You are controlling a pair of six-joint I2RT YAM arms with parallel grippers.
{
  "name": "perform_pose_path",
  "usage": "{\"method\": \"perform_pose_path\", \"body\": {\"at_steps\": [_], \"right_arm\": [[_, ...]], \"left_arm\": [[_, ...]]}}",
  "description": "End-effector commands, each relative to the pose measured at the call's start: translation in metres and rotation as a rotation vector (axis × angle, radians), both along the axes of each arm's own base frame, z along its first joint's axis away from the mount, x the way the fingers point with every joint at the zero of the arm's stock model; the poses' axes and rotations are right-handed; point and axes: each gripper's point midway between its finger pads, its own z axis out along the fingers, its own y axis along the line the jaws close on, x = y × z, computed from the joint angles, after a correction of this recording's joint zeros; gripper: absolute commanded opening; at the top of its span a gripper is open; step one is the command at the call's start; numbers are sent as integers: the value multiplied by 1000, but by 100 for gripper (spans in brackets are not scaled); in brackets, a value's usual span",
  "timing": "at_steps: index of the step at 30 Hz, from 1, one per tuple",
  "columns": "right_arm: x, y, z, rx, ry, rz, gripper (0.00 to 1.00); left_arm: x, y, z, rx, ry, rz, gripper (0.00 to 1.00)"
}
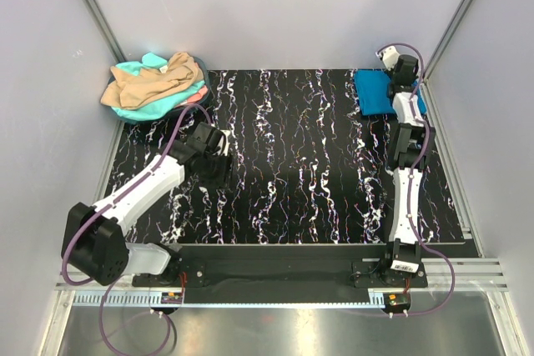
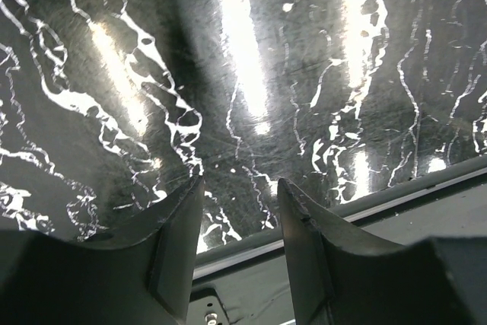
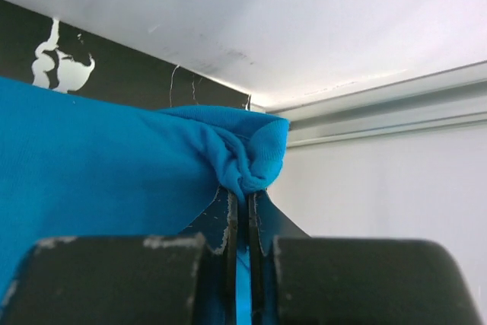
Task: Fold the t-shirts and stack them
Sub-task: Neatly place the folded tshirt to the corner, then reset both grippers
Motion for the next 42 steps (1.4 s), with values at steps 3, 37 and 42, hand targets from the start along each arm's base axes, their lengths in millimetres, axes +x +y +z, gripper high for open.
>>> {"method": "perform_pose_path", "body": {"at_steps": [3,37,42], "right_arm": [[16,-12,47,-60,-177,18,0],[-372,338,142,1787,175,-242,100],[-446,324,86,1754,299,-442,100]], "left_arm": [[9,5,14,4,-29,22,48],[-12,-62,86,-703,-77,240,72],[-26,-70,74,-849,-39,256,75]]}}
